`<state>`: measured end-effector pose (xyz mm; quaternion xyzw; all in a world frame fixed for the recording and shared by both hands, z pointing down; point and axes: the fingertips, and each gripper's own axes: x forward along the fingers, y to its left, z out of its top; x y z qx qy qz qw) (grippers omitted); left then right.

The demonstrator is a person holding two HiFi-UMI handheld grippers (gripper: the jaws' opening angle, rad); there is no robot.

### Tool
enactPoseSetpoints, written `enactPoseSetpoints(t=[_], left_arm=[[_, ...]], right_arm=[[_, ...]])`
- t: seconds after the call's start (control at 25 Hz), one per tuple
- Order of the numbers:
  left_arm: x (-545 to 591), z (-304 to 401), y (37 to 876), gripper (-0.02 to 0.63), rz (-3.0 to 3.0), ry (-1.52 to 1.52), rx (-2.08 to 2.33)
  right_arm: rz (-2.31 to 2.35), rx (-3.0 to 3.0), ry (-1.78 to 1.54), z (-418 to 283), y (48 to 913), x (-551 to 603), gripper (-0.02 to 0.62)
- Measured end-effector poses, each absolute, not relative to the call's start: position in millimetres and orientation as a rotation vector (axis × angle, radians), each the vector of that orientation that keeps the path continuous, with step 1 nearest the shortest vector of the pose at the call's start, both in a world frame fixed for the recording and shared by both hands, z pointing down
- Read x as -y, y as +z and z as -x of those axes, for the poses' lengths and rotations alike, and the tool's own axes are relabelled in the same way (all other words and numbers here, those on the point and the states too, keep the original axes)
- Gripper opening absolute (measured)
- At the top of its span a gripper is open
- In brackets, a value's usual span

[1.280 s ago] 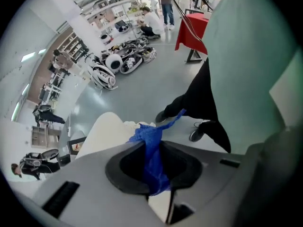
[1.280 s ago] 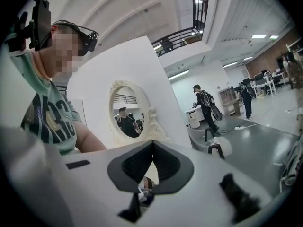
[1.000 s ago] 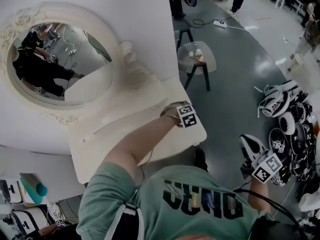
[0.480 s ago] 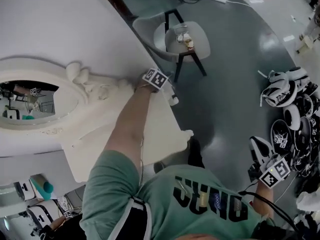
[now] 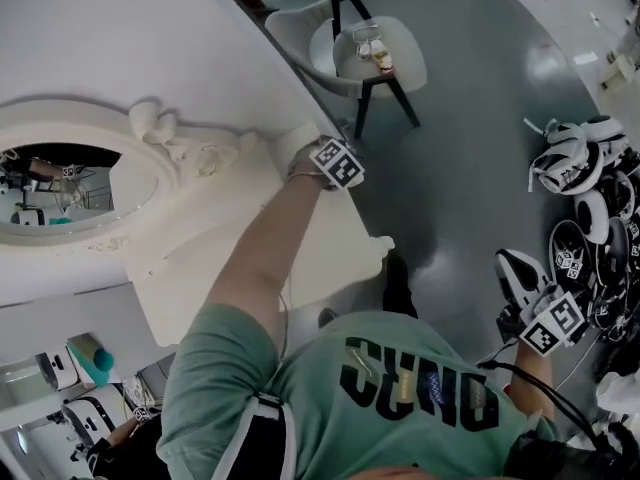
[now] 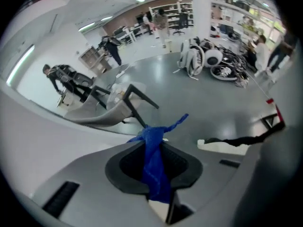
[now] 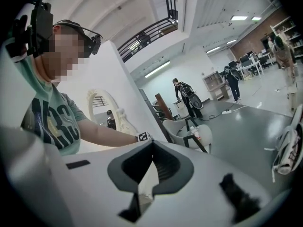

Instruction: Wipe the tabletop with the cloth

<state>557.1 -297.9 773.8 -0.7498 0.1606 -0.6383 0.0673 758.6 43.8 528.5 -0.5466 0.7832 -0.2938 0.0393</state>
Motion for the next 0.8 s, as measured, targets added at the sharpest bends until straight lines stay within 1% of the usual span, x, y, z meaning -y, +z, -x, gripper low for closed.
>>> enactPoseSetpoints(t=[0.16, 0.36, 0.4, 0.48, 0.6, 0.8], left_arm=[[147, -558, 796, 0.081, 2.236, -1.788, -0.129], [-53, -564, 773, 0.078, 2.367, -1.601, 0.269], [-88, -557, 775, 0.078, 2.360, -1.599, 0.377], [-145, -520, 782, 0.078, 2.369, -1.630, 0.563], [-181, -443, 767, 0.078, 2.474, -1.605, 0.626], [-144, -347, 692, 0.078, 2.775, -1.473, 0.374]], right_arm=[[1.634, -2.450, -0.842, -703, 508, -53, 0.012], [1.651, -2.514, -0.732, -627, 477, -89, 0.012], [1.662, -2.520, -0.715, -610, 472, -99, 0.012], [1.674, -2.525, -0.690, -567, 464, -122, 0.012], [1.685, -2.530, -0.640, -504, 452, -153, 0.012], [1.640, -2.562, -0.557, -425, 422, -169, 0.012]])
